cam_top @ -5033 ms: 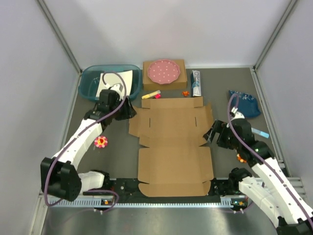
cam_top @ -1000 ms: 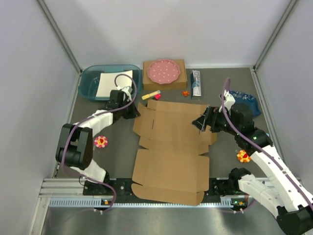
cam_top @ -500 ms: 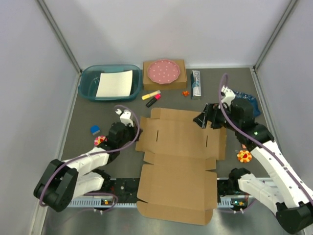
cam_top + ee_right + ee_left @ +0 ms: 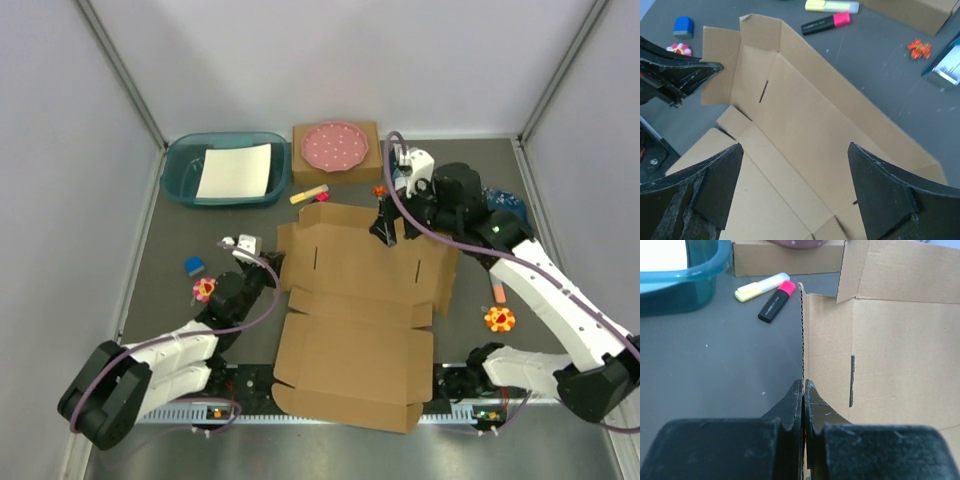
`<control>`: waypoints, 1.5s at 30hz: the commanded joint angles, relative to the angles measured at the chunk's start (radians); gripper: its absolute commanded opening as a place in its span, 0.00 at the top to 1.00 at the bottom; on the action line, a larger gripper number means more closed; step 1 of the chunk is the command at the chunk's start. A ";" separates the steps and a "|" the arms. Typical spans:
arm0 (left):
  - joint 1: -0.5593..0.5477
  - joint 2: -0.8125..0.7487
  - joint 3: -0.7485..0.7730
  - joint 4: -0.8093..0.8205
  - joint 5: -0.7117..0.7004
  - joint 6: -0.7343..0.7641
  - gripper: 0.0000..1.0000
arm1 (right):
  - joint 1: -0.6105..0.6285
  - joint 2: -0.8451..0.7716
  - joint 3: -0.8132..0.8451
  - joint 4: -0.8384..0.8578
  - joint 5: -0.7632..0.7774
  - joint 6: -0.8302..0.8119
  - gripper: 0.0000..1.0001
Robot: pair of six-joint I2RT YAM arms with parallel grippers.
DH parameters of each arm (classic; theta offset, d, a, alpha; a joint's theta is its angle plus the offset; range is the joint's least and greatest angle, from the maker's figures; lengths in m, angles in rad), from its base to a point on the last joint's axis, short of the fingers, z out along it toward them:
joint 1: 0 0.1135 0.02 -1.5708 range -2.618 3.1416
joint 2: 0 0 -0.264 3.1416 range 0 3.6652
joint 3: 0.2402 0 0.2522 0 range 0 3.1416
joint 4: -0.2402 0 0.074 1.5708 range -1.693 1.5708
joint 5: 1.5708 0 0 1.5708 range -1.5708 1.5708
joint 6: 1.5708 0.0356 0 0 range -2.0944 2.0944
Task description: Fold the paper box
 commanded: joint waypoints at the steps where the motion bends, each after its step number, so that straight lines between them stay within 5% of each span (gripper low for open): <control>1: -0.006 0.035 0.064 0.101 -0.030 0.075 1.00 | 0.009 0.080 0.109 0.045 0.013 -0.187 0.12; 8: -0.055 0.046 0.074 0.067 -0.043 0.129 1.00 | 0.014 0.231 0.152 0.108 -0.147 -0.278 0.16; 31: -0.145 -0.021 0.034 0.021 -0.160 0.151 1.00 | 0.016 0.574 0.240 0.260 -0.153 -0.390 0.20; 40: -0.147 -0.021 0.043 0.008 -0.185 0.155 1.00 | 0.016 0.579 0.218 0.284 -0.175 -0.379 0.35; 45: -0.147 -0.020 0.043 0.008 -0.194 0.154 1.00 | 0.014 0.565 0.203 0.300 -0.181 -0.373 0.59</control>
